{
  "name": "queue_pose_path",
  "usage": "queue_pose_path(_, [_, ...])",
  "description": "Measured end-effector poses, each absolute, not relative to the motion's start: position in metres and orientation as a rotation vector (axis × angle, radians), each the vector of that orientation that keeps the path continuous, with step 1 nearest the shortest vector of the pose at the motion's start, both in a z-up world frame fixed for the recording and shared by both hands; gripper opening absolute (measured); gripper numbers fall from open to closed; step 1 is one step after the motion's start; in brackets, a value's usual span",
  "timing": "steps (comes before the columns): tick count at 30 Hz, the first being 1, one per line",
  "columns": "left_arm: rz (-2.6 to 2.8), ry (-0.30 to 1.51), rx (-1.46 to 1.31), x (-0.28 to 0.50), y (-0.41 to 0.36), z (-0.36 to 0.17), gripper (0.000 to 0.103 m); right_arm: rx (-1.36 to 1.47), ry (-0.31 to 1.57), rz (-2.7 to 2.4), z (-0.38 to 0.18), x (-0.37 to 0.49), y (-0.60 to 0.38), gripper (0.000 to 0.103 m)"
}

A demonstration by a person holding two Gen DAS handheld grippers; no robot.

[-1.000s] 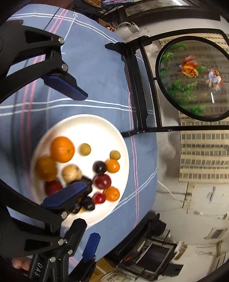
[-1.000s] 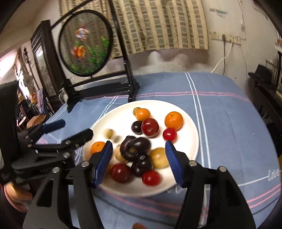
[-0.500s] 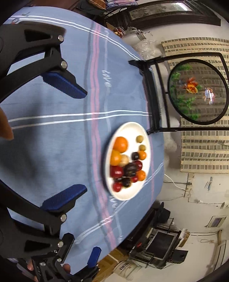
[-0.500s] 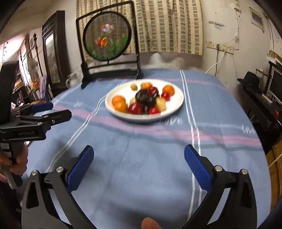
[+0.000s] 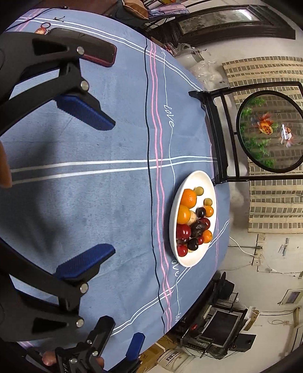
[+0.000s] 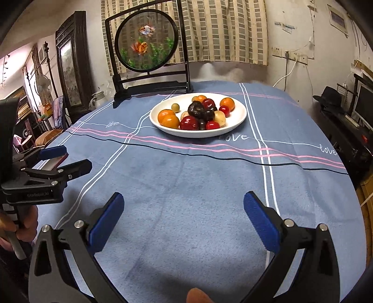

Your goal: Organize fruits

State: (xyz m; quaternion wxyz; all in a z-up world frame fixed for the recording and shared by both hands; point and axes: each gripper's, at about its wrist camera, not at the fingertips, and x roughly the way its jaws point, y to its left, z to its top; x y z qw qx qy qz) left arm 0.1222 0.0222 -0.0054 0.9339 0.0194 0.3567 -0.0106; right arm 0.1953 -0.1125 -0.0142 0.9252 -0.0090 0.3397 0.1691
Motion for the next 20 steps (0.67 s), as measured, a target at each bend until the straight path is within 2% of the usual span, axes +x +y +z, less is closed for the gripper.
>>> queue_pose_path(20, [-0.008, 0.713, 0.057, 0.1192, 0.0181, -0.0016, 0.1, -0.006, 0.679, 0.34, -0.0098, 0.1915, -0.1163, 0.102])
